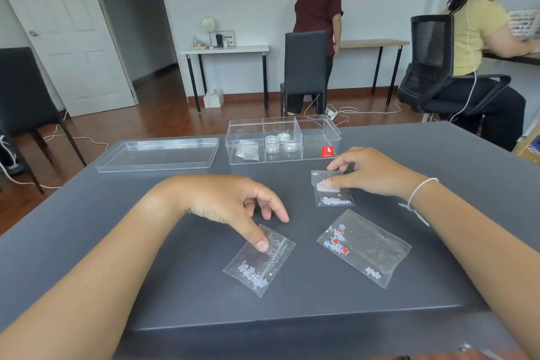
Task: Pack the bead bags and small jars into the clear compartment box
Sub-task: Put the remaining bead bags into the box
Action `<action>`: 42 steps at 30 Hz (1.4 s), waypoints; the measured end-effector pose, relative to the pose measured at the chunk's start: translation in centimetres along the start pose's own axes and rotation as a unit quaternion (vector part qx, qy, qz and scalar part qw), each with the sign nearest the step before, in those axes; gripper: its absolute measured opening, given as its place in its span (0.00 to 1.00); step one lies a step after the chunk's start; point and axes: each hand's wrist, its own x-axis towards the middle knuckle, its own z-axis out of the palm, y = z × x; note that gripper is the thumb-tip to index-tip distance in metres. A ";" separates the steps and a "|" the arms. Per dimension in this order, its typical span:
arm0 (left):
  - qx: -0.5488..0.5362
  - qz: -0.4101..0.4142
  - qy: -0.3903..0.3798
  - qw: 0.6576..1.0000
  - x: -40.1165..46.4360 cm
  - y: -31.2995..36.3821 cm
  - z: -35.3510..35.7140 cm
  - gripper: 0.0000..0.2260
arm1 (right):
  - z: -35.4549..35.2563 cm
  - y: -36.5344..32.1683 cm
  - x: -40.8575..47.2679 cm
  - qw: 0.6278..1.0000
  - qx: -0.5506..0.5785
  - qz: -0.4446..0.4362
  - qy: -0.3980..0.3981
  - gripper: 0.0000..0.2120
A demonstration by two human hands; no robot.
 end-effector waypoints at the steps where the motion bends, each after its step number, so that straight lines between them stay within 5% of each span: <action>1: 0.005 -0.001 -0.003 1.000 0.0 0.1 0.0 0.18 | 0.0 0.0 0.0 1.000 0.002 0.000 -0.002 0.11; 18: -0.029 0.014 0.045 0.998 0.4 -0.1 0.2 0.07 | 0.0 -0.7 -0.3 0.998 0.059 -0.007 0.010 0.10; 28: -0.095 0.032 0.177 0.979 0.6 -0.7 -0.7 0.03 | -0.5 -1.0 -0.5 0.992 0.121 -0.029 0.037 0.06; 42: -0.177 0.079 0.405 0.894 3.3 -0.2 -5.5 0.09 | -2.3 -0.4 0.2 0.952 0.270 -0.025 0.142 0.08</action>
